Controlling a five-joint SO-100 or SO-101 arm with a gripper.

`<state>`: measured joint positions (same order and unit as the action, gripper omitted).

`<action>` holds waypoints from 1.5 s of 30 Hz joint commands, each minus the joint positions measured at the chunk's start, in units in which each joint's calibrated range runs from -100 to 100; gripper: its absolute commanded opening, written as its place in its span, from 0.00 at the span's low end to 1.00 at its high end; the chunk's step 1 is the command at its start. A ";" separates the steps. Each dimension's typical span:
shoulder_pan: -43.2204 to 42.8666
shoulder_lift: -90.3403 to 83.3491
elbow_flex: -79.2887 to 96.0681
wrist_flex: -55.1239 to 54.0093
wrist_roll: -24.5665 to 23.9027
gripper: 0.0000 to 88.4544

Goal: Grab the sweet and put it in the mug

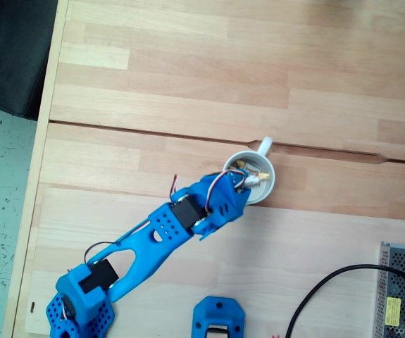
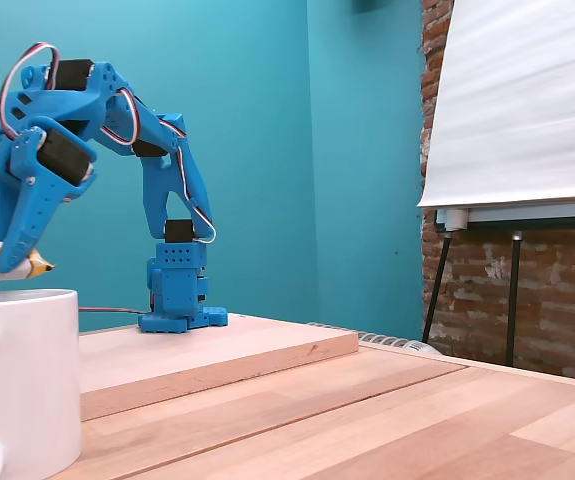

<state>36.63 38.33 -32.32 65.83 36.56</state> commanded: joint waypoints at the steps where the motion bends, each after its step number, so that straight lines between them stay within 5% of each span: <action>1: -0.61 -1.41 -0.78 -0.91 -0.98 0.04; 9: -0.47 -1.41 -0.69 -0.83 -1.07 0.05; 19: -0.54 -2.61 -0.51 -0.83 -1.37 0.25; 25: -1.27 -11.13 4.57 -0.66 -1.76 0.21; 32: -6.71 -38.76 34.90 -1.55 -1.71 0.04; 45: -30.68 -90.74 86.20 -1.79 -1.03 0.04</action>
<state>10.64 -40.42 45.50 64.85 35.24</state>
